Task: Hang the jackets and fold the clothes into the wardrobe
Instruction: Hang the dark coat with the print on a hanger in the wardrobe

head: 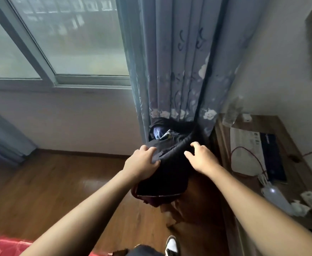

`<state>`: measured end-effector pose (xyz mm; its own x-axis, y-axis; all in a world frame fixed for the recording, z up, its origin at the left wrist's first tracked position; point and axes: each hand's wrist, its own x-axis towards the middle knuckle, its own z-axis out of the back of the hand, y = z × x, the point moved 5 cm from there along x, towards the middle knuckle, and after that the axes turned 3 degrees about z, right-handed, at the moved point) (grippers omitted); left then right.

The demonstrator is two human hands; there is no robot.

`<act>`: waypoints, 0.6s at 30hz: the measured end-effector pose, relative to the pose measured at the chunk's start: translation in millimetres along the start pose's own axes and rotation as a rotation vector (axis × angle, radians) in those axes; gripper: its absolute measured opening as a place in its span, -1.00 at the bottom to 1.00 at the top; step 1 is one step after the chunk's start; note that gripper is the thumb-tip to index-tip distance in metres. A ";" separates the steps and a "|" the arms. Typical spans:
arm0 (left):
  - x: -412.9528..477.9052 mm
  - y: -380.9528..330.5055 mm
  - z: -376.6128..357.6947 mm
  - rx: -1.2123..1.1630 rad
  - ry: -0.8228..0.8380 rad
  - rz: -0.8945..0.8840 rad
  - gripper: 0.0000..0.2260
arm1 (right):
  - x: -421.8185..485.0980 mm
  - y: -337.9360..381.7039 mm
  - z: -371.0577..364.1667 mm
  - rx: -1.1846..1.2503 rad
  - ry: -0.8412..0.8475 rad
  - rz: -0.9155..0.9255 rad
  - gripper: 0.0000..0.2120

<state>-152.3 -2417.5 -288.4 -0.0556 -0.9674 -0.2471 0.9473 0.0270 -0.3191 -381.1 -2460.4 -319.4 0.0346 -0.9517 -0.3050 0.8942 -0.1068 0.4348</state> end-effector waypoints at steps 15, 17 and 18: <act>200.5 61.4 -27.6 -0.095 0.171 0.098 -0.38 | 152.6 -13.5 -3.8 0.117 -0.134 -0.208 -0.18; 219.9 66.4 -38.2 -0.163 0.204 0.086 -0.27 | 167.3 -16.8 -10.2 0.139 -0.090 -0.247 -0.14; 230.3 68.4 -42.1 -0.204 0.214 0.082 -0.23 | 174.2 -21.0 -13.3 0.158 -0.071 -0.279 -0.13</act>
<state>-113.6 -2627.9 -405.7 -0.0678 -0.8854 -0.4598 0.8696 0.1735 -0.4622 -387.9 -2620.2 -393.0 -0.2376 -0.8967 -0.3734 0.7844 -0.4039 0.4707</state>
